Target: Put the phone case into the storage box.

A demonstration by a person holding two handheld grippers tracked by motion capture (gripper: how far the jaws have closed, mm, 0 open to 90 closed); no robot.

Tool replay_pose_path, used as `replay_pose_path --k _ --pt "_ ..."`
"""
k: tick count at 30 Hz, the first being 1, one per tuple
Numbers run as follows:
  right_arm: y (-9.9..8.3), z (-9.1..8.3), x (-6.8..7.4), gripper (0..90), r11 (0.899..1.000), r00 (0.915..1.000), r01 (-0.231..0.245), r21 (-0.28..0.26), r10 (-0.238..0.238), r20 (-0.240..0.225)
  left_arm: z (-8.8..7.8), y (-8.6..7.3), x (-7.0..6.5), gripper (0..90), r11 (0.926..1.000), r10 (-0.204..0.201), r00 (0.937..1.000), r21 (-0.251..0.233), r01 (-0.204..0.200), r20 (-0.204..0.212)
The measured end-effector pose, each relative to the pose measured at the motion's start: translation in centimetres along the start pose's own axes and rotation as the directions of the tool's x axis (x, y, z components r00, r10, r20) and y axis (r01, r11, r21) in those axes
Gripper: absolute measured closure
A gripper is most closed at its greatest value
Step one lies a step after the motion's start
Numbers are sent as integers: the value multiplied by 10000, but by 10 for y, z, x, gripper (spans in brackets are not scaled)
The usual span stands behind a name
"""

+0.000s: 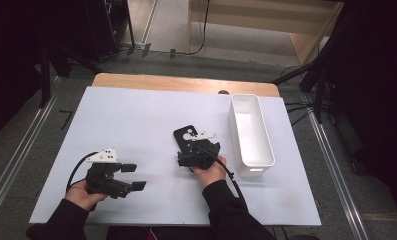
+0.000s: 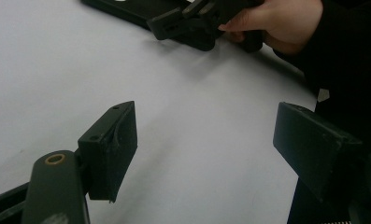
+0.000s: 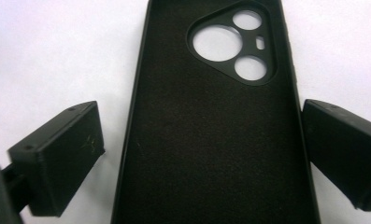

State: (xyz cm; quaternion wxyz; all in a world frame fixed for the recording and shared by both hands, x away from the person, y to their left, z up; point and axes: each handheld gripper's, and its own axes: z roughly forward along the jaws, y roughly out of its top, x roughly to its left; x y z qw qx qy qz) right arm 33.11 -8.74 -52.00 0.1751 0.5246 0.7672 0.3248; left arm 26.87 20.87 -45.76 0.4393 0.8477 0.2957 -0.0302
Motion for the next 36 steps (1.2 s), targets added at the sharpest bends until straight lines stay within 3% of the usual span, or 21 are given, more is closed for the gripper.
replay_pose_path --k 4,9,12,32,36 --pt "0 0 3 34 9999 9991 163 37 -164 387 0 0 0 218 10000 0 10000 -19 0 5" --pt "0 0 3 51 9998 9990 214 25 -215 384 0 0 0 218 10000 17 10000 1 -17 -6" --pt "-1 -1 2 107 9999 9988 98 -110 -93 484 0 0 -1 218 10000 27 10000 42 -26 -34" --pt "-1 -3 -1 124 9997 9993 83 -225 -75 356 -1 0 0 218 10000 30 10000 30 -30 -26" --pt "1 -5 -5 126 9998 9998 108 -184 -106 142 0 0 0 218 10000 10 10000 18 -10 -12"
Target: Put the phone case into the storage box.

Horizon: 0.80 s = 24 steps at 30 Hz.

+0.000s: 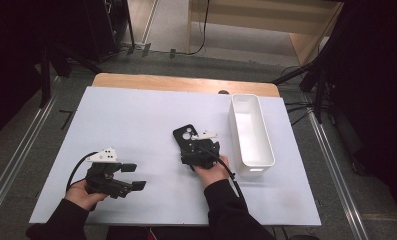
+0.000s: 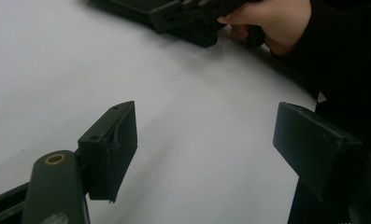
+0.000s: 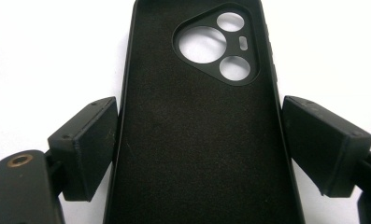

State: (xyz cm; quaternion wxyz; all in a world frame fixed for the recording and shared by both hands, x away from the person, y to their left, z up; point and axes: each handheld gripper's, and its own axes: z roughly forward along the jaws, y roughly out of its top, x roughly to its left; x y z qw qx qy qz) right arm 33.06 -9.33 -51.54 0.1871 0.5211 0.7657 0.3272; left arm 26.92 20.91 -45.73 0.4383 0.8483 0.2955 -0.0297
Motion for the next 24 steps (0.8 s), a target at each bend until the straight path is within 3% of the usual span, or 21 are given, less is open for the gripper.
replay_pose_path --k 9,17,24 --pt "11 -14 -7 128 9998 9997 90 -184 -94 -212 0 0 0 218 10000 -31 10000 -16 31 -11" --pt "26 -37 -12 128 9993 9980 184 -339 -204 -605 1 0 -1 218 10000 -74 10000 -31 74 -30" --pt "32 -52 -16 128 9991 9946 151 -407 -192 -1018 0 2 -4 219 9995 152 9999 -280 -153 -52"
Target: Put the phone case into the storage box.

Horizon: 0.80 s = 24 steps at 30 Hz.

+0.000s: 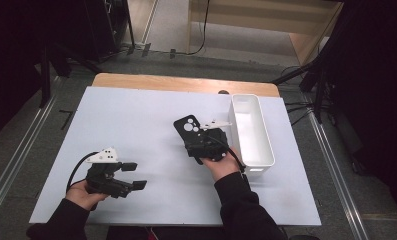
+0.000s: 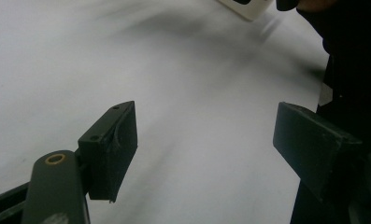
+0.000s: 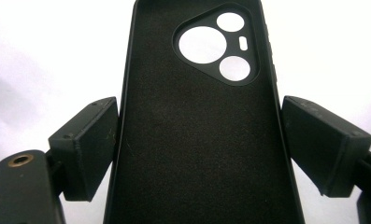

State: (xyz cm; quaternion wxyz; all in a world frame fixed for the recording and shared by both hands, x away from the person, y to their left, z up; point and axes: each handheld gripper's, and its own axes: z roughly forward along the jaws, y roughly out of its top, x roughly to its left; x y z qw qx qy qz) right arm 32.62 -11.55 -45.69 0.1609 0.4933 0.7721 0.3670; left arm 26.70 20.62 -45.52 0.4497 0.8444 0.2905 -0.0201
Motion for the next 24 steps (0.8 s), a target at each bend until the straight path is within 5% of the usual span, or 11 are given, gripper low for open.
replay_pose_path --k 8,16,18,24 --pt "2 -14 -3 129 9985 9956 -169 -520 120 -930 2 2 1 219 9996 -263 9992 -78 265 294" --pt "1 -16 4 128 9979 9926 -170 -629 93 -1210 4 7 6 218 9971 -740 9963 185 733 447" --pt "0 -16 6 128 9976 9923 -159 -669 75 -1236 4 11 11 155 9928 -1194 9886 38 1195 914" --pt "-3 -16 8 128 9973 9919 -186 -712 95 -1264 3 20 14 153 9896 -1426 9895 -156 1430 222"
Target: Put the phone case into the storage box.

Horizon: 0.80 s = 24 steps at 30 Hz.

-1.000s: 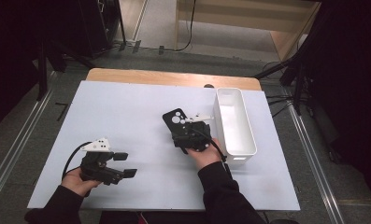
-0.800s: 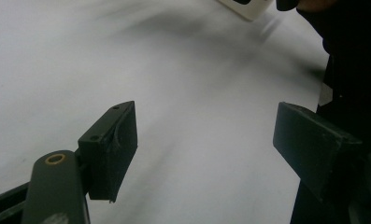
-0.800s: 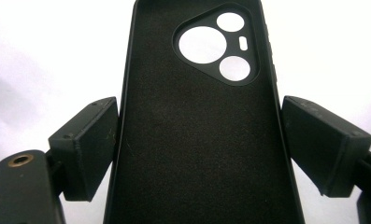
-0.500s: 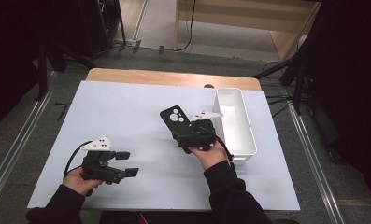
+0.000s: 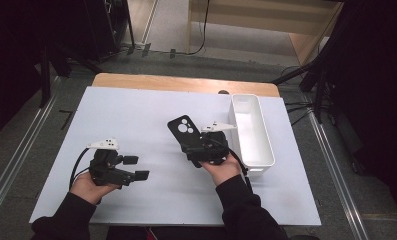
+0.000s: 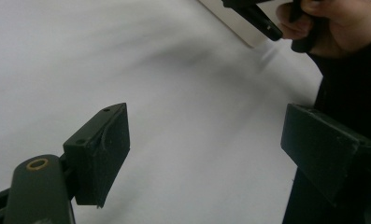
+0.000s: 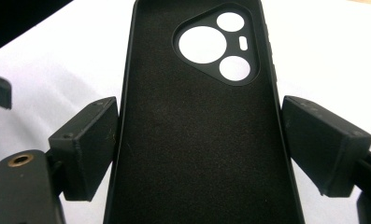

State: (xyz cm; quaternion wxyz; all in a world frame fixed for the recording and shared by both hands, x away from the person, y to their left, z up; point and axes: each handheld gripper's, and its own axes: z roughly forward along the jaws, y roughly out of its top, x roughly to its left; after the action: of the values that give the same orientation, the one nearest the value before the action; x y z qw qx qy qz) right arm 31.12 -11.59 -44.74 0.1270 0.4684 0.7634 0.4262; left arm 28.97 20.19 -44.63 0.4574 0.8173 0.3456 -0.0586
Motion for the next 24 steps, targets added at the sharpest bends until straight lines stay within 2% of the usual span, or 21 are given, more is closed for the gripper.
replay_pose_path --k 4,12,17,18,19,21,24 --pt "-2 -2 1 128 9996 9996 -259 -125 258 -75 3 5 -1 154 9998 -48 9995 182 54 -318" --pt "-7 -2 4 128 9990 9994 -344 -276 341 -96 8 23 1 156 9991 -340 9987 234 349 -378" --pt "-9 -5 8 128 9975 9995 -298 -644 302 53 8 36 2 164 9984 -543 9981 117 547 -300" --pt "-9 -6 8 128 9969 9996 -253 -741 259 64 6 40 3 176 9973 -721 9971 88 724 -240" --pt "-9 -6 8 128 9969 9996 -253 -741 259 64 6 40 3 176 9973 -721 9971 88 724 -240" --pt "-12 -6 9 128 9952 9992 -401 -898 402 -16 4 45 4 176 9956 -937 9953 -1 937 -260" --pt "-14 -5 9 128 9943 9992 -396 -987 398 0 4 49 4 176 9958 -917 9952 -18 917 -347"
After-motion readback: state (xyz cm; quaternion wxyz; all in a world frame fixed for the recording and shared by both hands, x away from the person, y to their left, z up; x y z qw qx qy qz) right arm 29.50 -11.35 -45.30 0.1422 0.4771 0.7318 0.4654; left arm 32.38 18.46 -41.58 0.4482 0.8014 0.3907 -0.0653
